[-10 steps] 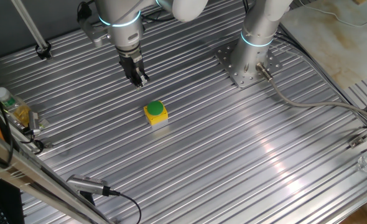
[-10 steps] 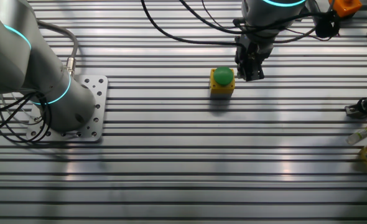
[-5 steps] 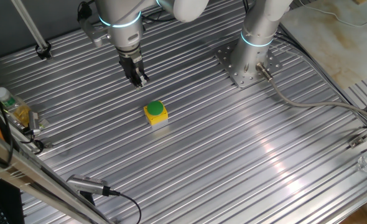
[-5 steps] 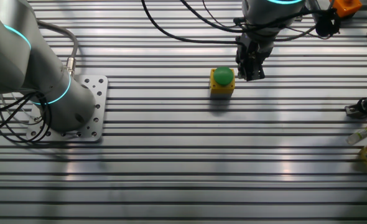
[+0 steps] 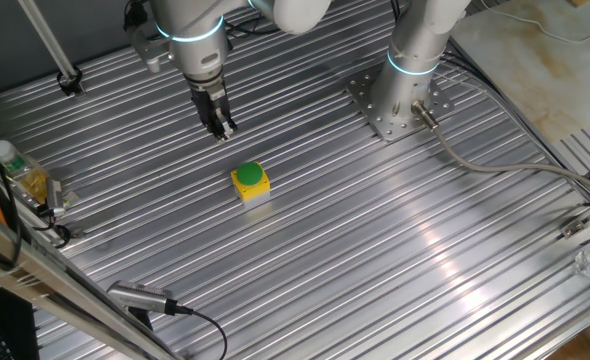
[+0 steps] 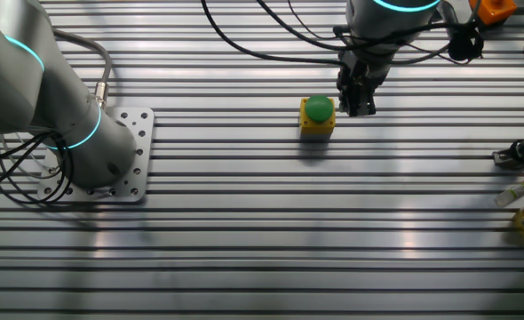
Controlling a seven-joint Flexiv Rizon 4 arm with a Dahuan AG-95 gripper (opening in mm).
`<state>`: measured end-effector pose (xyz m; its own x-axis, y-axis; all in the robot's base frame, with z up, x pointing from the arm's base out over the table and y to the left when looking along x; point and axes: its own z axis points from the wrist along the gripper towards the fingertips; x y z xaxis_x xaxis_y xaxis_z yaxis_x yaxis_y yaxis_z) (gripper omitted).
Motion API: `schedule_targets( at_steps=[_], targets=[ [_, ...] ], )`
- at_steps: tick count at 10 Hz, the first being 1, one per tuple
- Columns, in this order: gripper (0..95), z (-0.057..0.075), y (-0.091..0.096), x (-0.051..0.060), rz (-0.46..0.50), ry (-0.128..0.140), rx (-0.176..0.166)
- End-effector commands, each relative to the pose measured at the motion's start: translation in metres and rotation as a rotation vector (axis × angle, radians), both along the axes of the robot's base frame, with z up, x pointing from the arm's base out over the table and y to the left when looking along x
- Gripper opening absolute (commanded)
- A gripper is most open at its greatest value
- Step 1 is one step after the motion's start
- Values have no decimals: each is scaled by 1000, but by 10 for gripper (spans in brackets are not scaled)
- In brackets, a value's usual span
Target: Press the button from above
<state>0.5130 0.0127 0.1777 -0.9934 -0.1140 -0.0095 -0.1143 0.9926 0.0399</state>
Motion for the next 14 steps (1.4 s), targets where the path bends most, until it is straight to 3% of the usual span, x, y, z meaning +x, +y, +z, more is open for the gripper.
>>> schedule_targets(
  at_steps=[1, 3, 6, 14],
  targets=[
    [0, 6, -12, -4, 41, 5, 20],
    [0, 5, -19, -6, 41, 8, 24],
    [0, 1, 11, 4, -9, 12, 12],
    [0, 5, 11, 8, 14, 12, -4]
  ],
)
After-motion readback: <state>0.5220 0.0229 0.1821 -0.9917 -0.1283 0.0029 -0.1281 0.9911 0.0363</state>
